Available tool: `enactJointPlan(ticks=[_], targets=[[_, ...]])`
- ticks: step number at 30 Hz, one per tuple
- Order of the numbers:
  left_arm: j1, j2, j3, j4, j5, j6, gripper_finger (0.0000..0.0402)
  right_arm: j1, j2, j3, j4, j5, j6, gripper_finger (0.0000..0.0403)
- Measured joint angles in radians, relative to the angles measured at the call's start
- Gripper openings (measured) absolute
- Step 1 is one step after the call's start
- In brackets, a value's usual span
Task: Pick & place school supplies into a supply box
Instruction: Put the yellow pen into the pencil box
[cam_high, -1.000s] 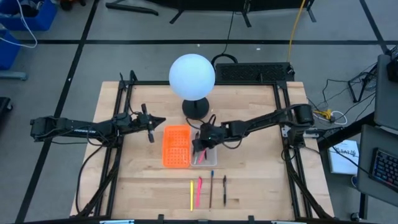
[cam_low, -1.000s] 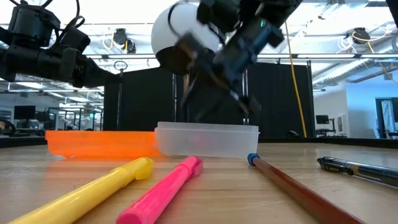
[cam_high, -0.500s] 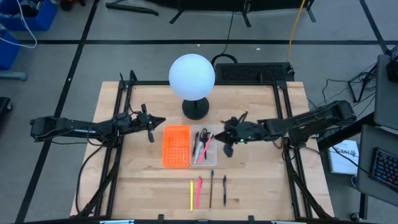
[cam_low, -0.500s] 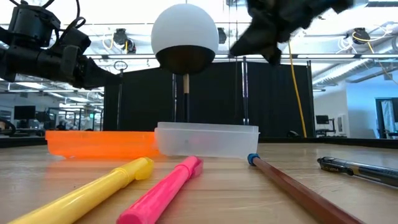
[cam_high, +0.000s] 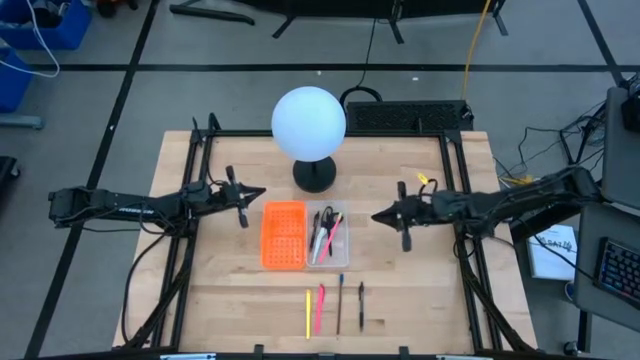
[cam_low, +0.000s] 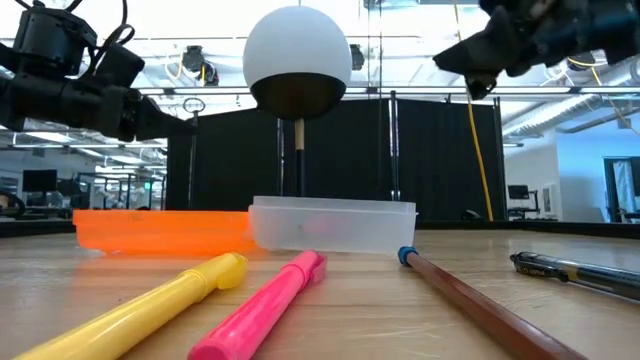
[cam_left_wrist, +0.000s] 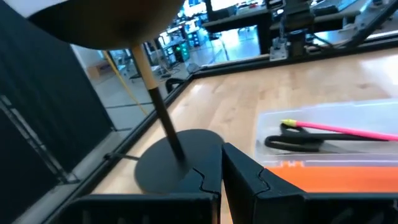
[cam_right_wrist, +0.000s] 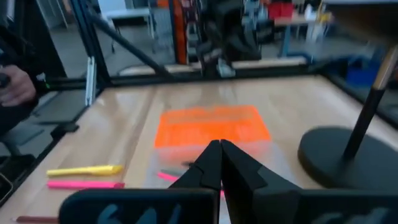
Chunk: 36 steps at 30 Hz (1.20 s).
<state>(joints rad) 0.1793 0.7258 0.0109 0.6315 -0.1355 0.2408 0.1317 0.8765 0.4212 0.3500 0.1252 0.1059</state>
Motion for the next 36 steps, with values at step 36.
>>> enactJointPlan(ticks=[36], targets=[[-0.036, 0.003, 0.105, -0.259, 0.033, -0.332, 0.0021, -0.001, -0.015, -0.407, 0.587, -0.121, -0.16, 0.0]])
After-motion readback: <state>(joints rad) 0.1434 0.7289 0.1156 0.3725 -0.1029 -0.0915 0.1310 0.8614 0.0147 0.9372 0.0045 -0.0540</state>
